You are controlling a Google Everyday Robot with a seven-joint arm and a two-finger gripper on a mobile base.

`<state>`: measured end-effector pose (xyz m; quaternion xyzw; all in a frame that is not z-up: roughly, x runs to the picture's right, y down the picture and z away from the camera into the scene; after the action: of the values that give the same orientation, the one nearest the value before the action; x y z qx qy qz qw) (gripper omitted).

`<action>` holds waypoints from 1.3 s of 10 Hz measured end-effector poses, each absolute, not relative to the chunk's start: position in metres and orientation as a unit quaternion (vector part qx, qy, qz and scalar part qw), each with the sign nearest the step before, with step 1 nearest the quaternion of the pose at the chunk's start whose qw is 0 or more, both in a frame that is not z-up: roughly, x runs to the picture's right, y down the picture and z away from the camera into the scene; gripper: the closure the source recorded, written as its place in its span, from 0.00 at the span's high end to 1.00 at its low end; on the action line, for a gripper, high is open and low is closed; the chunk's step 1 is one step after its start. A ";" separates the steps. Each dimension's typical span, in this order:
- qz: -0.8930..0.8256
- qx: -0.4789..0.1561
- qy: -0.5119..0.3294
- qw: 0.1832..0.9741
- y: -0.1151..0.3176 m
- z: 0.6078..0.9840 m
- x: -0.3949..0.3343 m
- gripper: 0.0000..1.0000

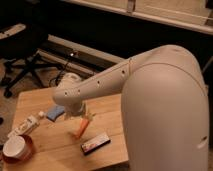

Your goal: Drag the pepper across the table

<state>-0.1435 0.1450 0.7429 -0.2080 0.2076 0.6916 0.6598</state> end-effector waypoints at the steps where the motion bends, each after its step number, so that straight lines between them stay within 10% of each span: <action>1: 0.692 -0.208 0.208 0.659 0.145 0.743 -0.142 0.80; 13: 0.694 -0.199 0.222 0.655 0.108 0.745 -0.155 0.80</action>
<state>-0.1550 0.1076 0.7453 -0.1988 0.2219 0.6944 0.6550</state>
